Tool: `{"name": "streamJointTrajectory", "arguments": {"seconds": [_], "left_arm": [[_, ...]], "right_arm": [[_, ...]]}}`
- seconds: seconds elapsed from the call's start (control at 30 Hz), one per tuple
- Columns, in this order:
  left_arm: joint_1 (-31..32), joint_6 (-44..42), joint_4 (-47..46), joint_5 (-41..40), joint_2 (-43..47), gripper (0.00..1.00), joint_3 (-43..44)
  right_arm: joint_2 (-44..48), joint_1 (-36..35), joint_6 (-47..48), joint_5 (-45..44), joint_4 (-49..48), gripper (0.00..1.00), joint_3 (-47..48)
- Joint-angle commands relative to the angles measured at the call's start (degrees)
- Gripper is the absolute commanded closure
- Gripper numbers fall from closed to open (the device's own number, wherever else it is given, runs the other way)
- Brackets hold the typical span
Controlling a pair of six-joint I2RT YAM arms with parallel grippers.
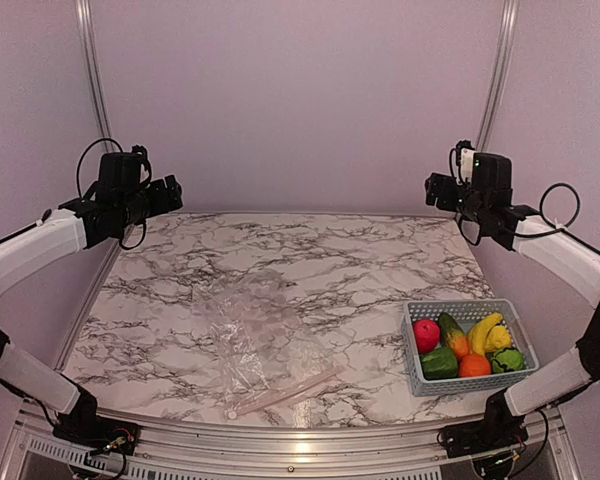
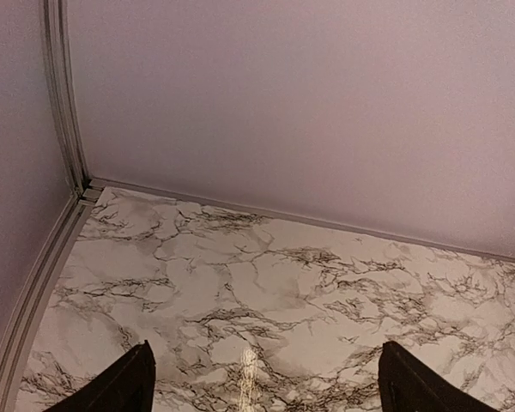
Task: Place the food in the zip-top bag and seal the zipper
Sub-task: Adjust the bin at the center of the board.
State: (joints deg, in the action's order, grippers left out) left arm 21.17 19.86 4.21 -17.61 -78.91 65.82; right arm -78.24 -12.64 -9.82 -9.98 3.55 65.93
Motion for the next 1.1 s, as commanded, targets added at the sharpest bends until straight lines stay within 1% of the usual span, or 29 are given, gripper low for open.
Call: {"name": "streamJointTrajectory", "arguments": {"seconds": [0.0, 0.07, 0.1, 0.13, 0.23, 0.27, 0.37, 0.43, 0.5, 0.6, 0.67, 0.7, 0.77, 0.83, 0.9, 0.97, 1.07], "left_arm": [[-1.6, 4.6, 1.0, 5.5, -4.5, 0.11, 4.5], [-1.3, 5.4, 0.5, 8.1, -6.5, 0.15, 5.9], [-0.6, 5.5, 0.2, 9.1, -7.1, 0.16, 6.0], [0.1, 5.3, -0.2, 9.9, -7.5, 0.17, 6.0], [2.8, 3.7, 0.3, 11.4, -8.2, 0.22, 5.6], [4.0, 2.9, 0.9, 11.7, -8.1, 0.23, 5.3], [7.9, -0.1, 1.5, 12.4, -6.9, 0.29, 3.2], [10.0, -0.6, 2.1, 12.9, -5.8, 0.32, 1.6], [11.5, -0.2, 2.6, 13.6, -4.1, 0.37, -0.3], [13.2, 0.2, 1.8, 11.3, -1.0, 0.47, -4.2], [13.7, 0.5, 1.2, 9.6, 1.1, 0.5, -6.8], [13.8, 0.8, 1.2, 8.9, 1.9, 0.5, -7.5], [13.9, 1.0, 1.7, 8.4, 2.6, 0.47, -8.3], [13.9, 1.8, 3.3, 7.7, 2.4, 0.43, -8.0], [13.9, 2.5, 5.0, 7.7, 1.4, 0.42, -7.1], [13.9, 3.1, 6.1, 8.0, 0.7, 0.42, -6.6], [14.0, 4.0, 6.0, 8.4, 0.9, 0.42, -7.0]], "right_arm": [[0.5, 1.1, -1.7, -2.4, 2.5, 0.11, -0.9], [1.4, 1.2, -2.6, -1.9, 3.1, 0.09, -2.3], [2.0, 1.3, -2.9, -0.7, 3.1, 0.09, -3.3], [2.5, 1.4, -2.8, 1.5, 3.1, 0.11, -4.4], [3.7, 0.9, -1.9, 12.4, 4.1, 0.27, -6.6], [3.7, -0.2, -2.0, 13.4, 5.6, 0.32, -6.8], [2.6, -6.1, -0.3, 11.9, 12.4, 0.38, -6.2], [1.3, -10.6, 0.2, 11.0, 16.2, 0.42, -5.7], [-0.3, -14.6, -0.4, 10.4, 19.8, 0.45, -4.9], [-3.1, -20.3, -2.4, 10.1, 25.2, 0.49, -3.7], [-4.7, -23.3, -4.4, 8.0, 29.6, 0.5, -2.7], [-5.2, -24.7, -5.5, 6.7, 32.1, 0.51, -2.1], [-5.1, -27.1, -8.6, 4.2, 36.4, 0.51, -1.7], [-3.9, -28.7, -13.4, 2.6, 40.2, 0.49, -2.1], [-2.0, -30.0, -19.2, 1.5, 43.8, 0.48, -3.1], [0.5, -30.3, -25.0, 0.6, 46.3, 0.48, -5.0], [3.4, -30.3, -28.0, -3.2, 48.0, 0.49, -6.5]]}}
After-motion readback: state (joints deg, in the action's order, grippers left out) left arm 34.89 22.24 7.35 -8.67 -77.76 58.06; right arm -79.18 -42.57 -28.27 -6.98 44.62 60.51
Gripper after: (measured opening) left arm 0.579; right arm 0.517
